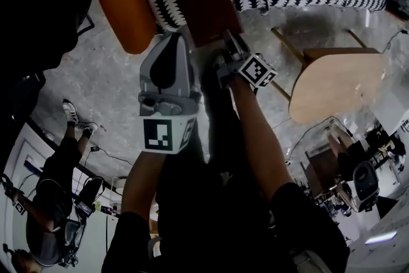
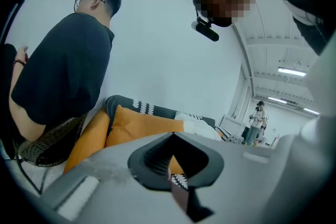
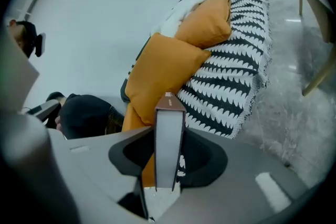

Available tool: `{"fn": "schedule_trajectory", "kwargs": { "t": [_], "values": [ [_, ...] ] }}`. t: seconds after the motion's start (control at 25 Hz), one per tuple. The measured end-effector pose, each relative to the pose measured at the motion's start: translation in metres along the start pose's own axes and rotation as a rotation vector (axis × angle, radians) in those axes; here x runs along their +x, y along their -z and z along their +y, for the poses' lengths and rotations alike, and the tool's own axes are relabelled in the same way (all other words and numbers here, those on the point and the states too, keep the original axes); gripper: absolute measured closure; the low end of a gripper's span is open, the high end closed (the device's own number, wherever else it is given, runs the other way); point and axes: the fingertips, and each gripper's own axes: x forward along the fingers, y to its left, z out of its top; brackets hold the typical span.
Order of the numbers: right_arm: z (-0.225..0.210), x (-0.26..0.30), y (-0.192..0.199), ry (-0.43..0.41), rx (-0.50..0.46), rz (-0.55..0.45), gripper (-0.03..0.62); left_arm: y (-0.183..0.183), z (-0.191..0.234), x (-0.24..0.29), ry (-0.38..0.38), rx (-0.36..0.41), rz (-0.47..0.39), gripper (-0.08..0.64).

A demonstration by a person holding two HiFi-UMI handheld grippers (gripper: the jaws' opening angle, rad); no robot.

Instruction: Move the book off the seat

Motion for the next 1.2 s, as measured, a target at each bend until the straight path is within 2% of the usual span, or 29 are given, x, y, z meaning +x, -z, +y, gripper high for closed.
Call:
{"fn": "schedule_trajectory", "kwargs": {
  "t": [0.24, 0.52, 0.68, 0.84, 1.2],
  "values": [
    [0.019, -0.012, -0.008, 0.056, -0.101, 0.041, 0.436, -0.027, -0.012, -0.004, -0.010, -0.022, -0.020, 0.554],
    [0.043, -0.032, -0.022, 0.127, -0.171, 0.076, 0.436, -0.067, -0.024, -0.007, -0.009, 0.004, -0.053, 0.554],
    [0.066, -0.055, -0.035, 0.153, -0.259, 0.069, 0.436, -0.096, -0.035, -0.017, 0.000, 0.035, -0.081, 0.554],
    [0.100, -0.076, -0.047, 0.162, -0.358, 0.058, 0.436, -0.120, -0.041, -0.025, -0.001, 0.055, -0.113, 0.554],
    [0.180, -0.129, -0.081, 0.109, -0.473, -0.019, 0.436, -0.160, -0.070, -0.047, 0.014, 0.053, -0.128, 0.554]
  ]
}}
